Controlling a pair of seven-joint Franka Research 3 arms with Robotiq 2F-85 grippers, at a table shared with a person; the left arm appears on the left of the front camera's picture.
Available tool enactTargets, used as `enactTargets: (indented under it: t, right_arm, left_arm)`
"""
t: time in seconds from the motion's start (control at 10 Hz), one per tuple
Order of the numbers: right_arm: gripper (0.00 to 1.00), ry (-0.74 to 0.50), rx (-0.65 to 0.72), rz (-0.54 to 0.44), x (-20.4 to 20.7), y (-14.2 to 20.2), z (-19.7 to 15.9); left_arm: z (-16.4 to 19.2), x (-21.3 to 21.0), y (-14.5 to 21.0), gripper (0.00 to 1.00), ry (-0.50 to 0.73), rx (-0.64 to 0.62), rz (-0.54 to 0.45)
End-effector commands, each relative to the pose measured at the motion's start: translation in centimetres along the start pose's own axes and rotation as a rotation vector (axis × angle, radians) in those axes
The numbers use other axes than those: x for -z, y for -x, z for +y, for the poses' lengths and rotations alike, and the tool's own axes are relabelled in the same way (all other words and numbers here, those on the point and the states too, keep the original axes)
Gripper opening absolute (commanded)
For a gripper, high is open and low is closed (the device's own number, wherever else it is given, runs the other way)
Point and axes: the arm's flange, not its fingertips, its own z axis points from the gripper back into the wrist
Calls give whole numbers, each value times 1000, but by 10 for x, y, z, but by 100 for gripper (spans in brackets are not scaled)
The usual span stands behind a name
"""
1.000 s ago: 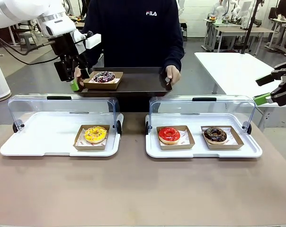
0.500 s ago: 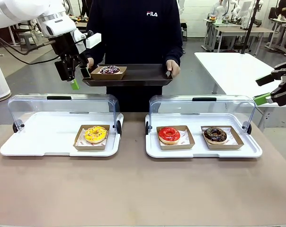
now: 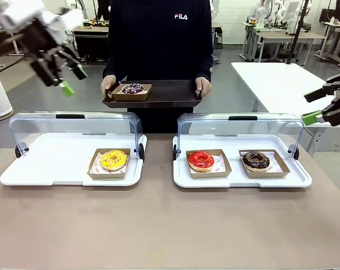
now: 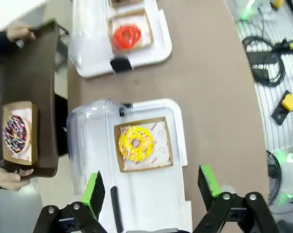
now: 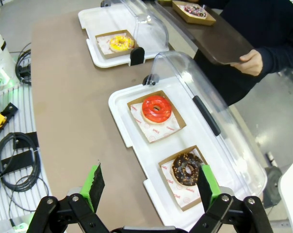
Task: Provide the desired donut to the person.
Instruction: Pick up and lift the Paper togo box containing the Donut pointed at by the person.
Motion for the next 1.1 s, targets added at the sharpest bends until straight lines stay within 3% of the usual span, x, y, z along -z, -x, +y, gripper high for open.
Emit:
enactTargets:
  t: [0.0, 0.3, 0.5, 0.7, 1.0]
  right_arm:
    - [100, -4, 0, -8, 2, 0, -1]
    - [100, -4, 0, -8, 2, 0, -1]
    - [100, -4, 0, -8, 2, 0, -1]
    - [100, -4, 0, -8, 2, 0, -1]
    - [100, -4, 0, -8, 2, 0, -1]
  left_arm:
    - [-59, 20, 48, 100, -85, 37, -141]
    - [-105, 21, 107, 100, -276, -16, -251]
    - [-126, 16, 121, 100, -258, -99, -367]
    - [-143, 7, 130, 100, -300, -191, -401]
    - [-146, 13, 149, 100, -290, -228, -499]
